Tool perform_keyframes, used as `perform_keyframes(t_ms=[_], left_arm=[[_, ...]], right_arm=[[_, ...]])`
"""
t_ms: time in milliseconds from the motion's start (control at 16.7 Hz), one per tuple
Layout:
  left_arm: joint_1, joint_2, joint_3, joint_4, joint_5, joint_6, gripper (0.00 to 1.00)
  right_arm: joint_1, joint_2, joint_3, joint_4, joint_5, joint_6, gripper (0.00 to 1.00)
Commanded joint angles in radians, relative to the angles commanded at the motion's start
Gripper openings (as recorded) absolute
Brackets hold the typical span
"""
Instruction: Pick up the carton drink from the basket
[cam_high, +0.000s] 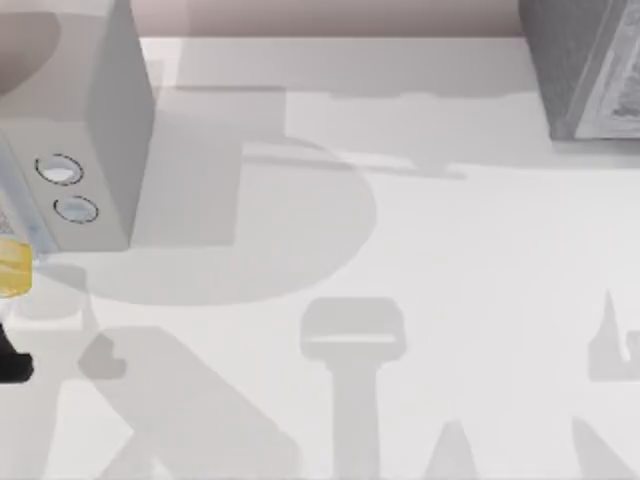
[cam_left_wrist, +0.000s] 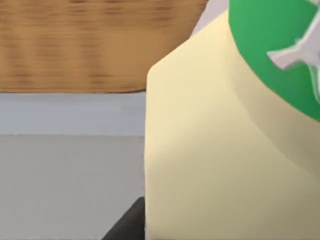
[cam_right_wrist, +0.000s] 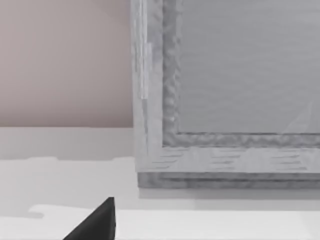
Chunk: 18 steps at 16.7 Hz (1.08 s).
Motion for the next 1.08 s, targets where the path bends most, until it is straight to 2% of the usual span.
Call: perform_keyframes(t_ms=[360, 540, 780, 1080], left_arm=[[0.003, 0.006, 0.001, -0.001, 0.001, 0.002, 0.0], [0.002, 0.067, 0.028, -0.028, 0.034, 0.027, 0.0], [-0.005, 0.243, 0.14, -0.09, 0.141, 0.106, 0.0], [-0.019, 0.542, 0.349, -0.182, 0.33, 0.246, 0.0]], right_arm=[[0.0, 0.0, 0.0, 0.0, 0.0, 0.0, 1.0], [0.0, 0.0, 0.0, 0.0, 0.0, 0.0, 1.0], [0.0, 0.0, 0.0, 0.0, 0.0, 0.0, 1.0], [0.0, 0.0, 0.0, 0.0, 0.0, 0.0, 1.0]])
